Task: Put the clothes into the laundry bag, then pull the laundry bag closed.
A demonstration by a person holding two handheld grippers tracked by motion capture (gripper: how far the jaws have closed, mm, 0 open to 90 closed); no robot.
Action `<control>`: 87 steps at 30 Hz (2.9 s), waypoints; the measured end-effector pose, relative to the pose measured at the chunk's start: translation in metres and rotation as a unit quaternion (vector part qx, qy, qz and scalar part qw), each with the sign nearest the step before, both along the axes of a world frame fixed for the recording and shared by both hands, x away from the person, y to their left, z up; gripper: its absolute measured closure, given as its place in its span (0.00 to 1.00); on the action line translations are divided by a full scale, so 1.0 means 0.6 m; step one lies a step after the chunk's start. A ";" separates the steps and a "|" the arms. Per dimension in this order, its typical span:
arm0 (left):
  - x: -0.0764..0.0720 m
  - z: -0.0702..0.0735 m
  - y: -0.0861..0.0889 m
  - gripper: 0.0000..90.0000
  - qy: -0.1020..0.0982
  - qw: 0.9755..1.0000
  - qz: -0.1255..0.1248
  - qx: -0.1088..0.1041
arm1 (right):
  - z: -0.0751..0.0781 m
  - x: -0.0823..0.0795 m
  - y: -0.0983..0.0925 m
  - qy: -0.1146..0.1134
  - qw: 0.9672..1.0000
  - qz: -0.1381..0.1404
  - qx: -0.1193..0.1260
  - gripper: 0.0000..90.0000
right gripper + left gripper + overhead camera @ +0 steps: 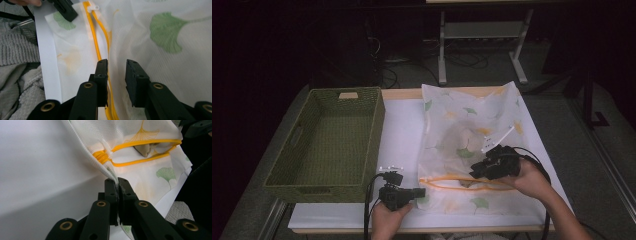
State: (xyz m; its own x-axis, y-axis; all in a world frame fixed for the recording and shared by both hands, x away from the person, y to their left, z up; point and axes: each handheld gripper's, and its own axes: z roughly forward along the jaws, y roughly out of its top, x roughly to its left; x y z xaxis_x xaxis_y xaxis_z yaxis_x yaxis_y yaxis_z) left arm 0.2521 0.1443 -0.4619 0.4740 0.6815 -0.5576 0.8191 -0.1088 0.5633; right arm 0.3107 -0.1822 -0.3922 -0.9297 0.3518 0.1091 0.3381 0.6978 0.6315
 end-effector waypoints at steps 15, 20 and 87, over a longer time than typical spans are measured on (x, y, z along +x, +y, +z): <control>0.008 -0.011 -0.001 0.96 0.004 1.000 -0.001 -0.009 | 0.029 -0.008 0.059 -0.014 1.000 0.025 0.008 0.75; 0.005 -0.007 -0.002 0.98 -0.005 1.000 -0.005 -0.006 | 0.029 -0.010 0.067 -0.016 0.999 0.033 0.003 0.76; -0.010 0.018 0.008 0.98 -0.047 0.998 -0.033 -0.011 | -0.017 0.055 0.217 0.102 0.989 0.111 -0.004 0.75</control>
